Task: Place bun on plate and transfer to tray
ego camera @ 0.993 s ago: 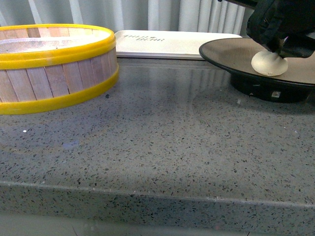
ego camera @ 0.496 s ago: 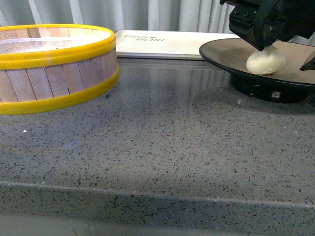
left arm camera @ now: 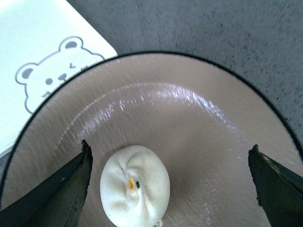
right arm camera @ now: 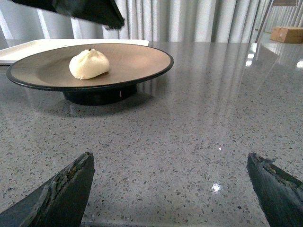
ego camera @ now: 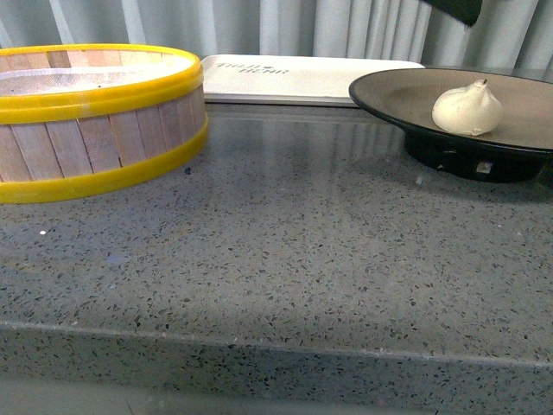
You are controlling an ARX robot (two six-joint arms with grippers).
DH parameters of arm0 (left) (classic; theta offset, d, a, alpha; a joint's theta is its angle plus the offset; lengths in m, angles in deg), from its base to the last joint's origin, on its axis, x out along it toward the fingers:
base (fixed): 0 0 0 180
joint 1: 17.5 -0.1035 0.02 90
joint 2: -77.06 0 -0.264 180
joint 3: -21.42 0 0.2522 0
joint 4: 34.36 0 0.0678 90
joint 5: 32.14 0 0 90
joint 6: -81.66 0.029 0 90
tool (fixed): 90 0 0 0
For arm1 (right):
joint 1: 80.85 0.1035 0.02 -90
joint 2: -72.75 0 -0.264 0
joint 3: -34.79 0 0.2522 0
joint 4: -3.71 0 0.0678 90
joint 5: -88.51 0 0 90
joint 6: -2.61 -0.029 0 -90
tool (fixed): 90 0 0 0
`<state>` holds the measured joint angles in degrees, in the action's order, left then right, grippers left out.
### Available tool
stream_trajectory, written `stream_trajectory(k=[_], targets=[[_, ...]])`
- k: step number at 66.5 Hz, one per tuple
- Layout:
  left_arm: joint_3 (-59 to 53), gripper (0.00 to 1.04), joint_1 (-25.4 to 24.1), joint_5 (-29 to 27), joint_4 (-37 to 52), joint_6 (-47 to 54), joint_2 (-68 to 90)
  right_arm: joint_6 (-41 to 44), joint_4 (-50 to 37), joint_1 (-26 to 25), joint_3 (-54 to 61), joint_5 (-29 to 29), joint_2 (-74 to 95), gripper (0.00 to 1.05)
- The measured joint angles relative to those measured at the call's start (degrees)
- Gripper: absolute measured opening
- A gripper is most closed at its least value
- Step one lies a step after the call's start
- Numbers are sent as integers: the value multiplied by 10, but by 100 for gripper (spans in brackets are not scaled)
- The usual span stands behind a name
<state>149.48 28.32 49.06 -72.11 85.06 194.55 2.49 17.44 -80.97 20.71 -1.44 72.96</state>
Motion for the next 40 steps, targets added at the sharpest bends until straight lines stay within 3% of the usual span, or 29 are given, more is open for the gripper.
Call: stream_trajectory(k=[17, 28, 40], targets=[[-293, 98, -74, -30, 156, 12, -276, 0, 0, 0, 0, 0, 0, 96], [-484, 98, -170, -30, 180, 23, -456, 0, 0, 0, 0, 0, 0, 96], [-608, 98, -270, 19, 158, 31, -581, 0, 0, 0, 0, 0, 0, 96]])
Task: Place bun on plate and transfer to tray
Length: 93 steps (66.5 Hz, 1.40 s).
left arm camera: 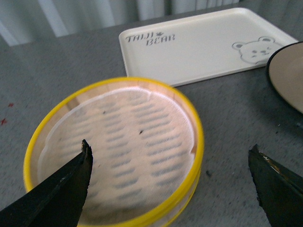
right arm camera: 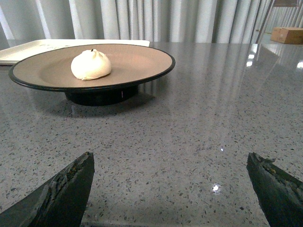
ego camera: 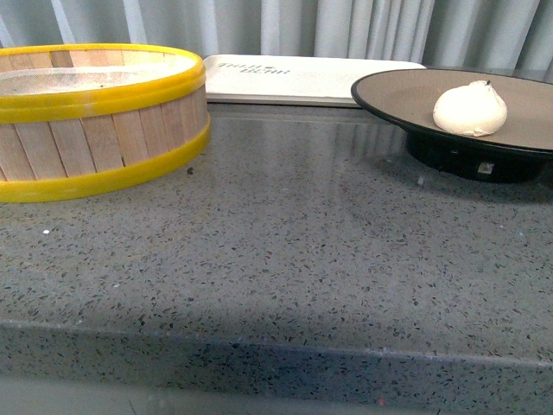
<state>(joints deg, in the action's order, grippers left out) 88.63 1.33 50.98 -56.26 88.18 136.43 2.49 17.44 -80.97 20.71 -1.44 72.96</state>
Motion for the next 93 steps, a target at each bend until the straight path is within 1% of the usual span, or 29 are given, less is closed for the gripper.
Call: stream_trajectory(k=[2, 3, 5, 7, 10, 12, 13, 14, 16, 17, 19, 23, 27, 29, 34, 38, 64, 93], targets=[[-19, 97, -15, -3, 5, 0, -17, 0, 0, 0, 0, 0, 0, 96], [-38, 94, -24, -21, 31, -8, -31, 0, 0, 0, 0, 0, 0, 96], [-72, 89, -39, -38, 81, -23, -52, 0, 0, 0, 0, 0, 0, 96], [-106, 84, -56, -36, 127, -31, -74, 0, 0, 0, 0, 0, 0, 96], [-162, 75, -88, -17, 182, -43, -115, 0, 0, 0, 0, 0, 0, 96], [-192, 69, -109, 0, 198, -50, -141, 0, 0, 0, 0, 0, 0, 96], [-201, 68, -116, 8, 200, -51, -149, 0, 0, 0, 0, 0, 0, 96], [-220, 64, -134, 21, 205, -52, -165, 0, 0, 0, 0, 0, 0, 96], [-238, 60, -148, 44, 207, -54, -181, 0, 0, 0, 0, 0, 0, 96], [-255, 57, -161, 54, 207, -55, -195, 0, 0, 0, 0, 0, 0, 96], [-278, 51, -174, 58, 208, -57, -216, 0, 0, 0, 0, 0, 0, 96], [-318, 41, -184, 60, 215, -60, -245, 0, 0, 0, 0, 0, 0, 96], [-346, 30, -186, 65, 222, -61, -263, 0, 0, 0, 0, 0, 0, 96], [-353, 26, -186, 67, 224, -62, -267, 0, 0, 0, 0, 0, 0, 96], [-380, 12, -186, 69, 231, -63, -283, 0, 0, 0, 0, 0, 0, 96], [-395, 4, -186, 69, 234, -66, -294, 0, 0, 0, 0, 0, 0, 96], [-466, 4, -187, 69, 237, -66, -370, 0, 0, 0, 0, 0, 0, 96], [-507, 4, -187, 69, 200, -66, -447, 0, 0, 0, 0, 0, 0, 96]])
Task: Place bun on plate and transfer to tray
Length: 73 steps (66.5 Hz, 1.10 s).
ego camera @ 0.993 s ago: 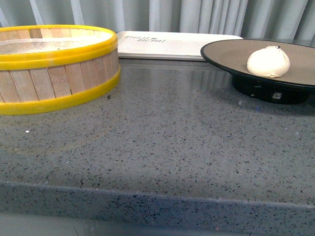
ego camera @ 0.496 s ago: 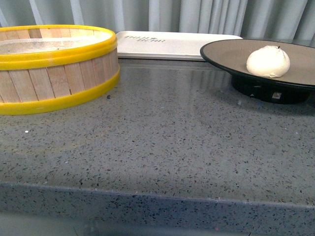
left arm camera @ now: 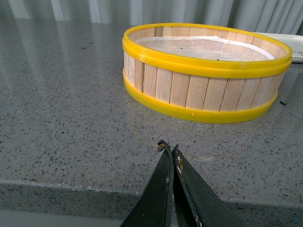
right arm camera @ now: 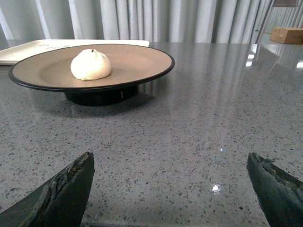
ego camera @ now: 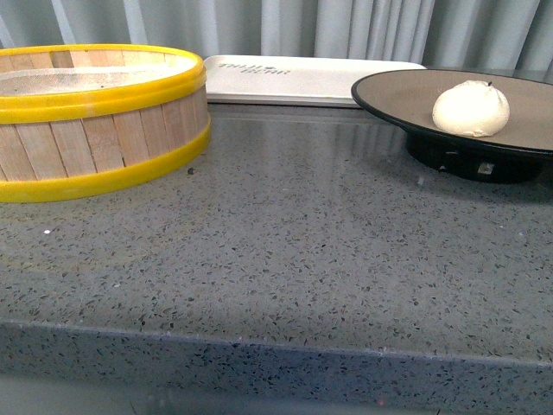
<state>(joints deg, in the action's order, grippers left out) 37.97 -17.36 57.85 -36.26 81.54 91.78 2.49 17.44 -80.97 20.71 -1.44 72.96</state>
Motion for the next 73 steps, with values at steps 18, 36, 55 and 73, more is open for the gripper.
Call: stream_trajectory(k=[18, 36, 55, 73], targets=[[-13, 4, 0, 0, -12, 0, -41, 0, 0, 0, 0, 0, 0, 96], [-13, 4, 0, 0, -116, 0, -145, 0, 0, 0, 0, 0, 0, 96], [-13, 36, 0, 0, -118, 0, -145, 0, 0, 0, 0, 0, 0, 96], [-13, 100, 0, 0, -118, 0, -145, 37, 39, 14, -26, -82, 44, 96]])
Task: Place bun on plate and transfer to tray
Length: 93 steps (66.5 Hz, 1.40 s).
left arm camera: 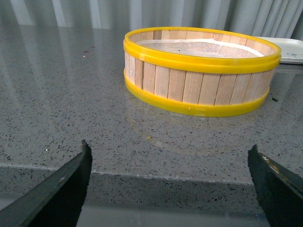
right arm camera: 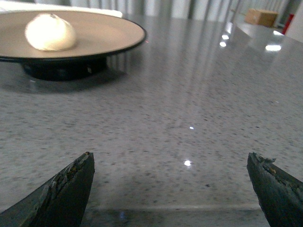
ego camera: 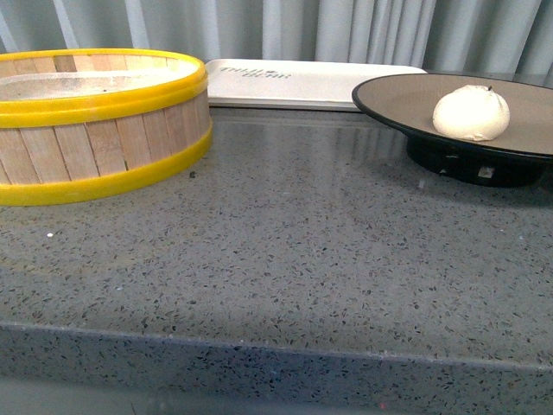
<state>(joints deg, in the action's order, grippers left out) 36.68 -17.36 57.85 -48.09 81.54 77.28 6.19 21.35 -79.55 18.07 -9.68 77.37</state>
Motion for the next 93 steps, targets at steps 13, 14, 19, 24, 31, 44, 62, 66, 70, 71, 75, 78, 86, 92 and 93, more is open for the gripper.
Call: stream_trajectory(k=[13, 14, 19, 24, 31, 44, 62, 66, 70, 71, 75, 78, 86, 92, 93], targets=[[0, 98, 0, 0, 0, 0, 0, -21, -169, -121, -99, 121, 209, 96], [0, 98, 0, 0, 0, 0, 0, -31, -190, -137, -111, 140, 233, 96], [0, 98, 0, 0, 0, 0, 0, -103, -262, -204, -162, 209, 346, 96], [0, 98, 0, 0, 0, 0, 0, -237, -287, -266, -237, 265, 490, 96], [0, 98, 0, 0, 0, 0, 0, -370, -267, -296, -286, 311, 576, 96], [0, 98, 0, 0, 0, 0, 0, -539, -237, -309, -336, 384, 649, 96], [0, 98, 0, 0, 0, 0, 0, -634, -250, -261, -340, 422, 698, 96], [0, 98, 0, 0, 0, 0, 0, -650, -258, -246, -341, 425, 705, 96], [0, 98, 0, 0, 0, 0, 0, -671, -269, -228, -344, 429, 712, 96], [0, 98, 0, 0, 0, 0, 0, -673, -270, -224, -345, 428, 713, 96], [0, 98, 0, 0, 0, 0, 0, -692, -285, -205, -348, 427, 720, 96], [0, 98, 0, 0, 0, 0, 0, -705, -291, -188, -348, 425, 723, 96], [0, 98, 0, 0, 0, 0, 0, -731, -302, -152, -348, 416, 727, 96], [0, 98, 0, 0, 0, 0, 0, -751, -310, -125, -348, 412, 727, 96], [0, 98, 0, 0, 0, 0, 0, -753, -312, -122, -348, 412, 726, 96]])
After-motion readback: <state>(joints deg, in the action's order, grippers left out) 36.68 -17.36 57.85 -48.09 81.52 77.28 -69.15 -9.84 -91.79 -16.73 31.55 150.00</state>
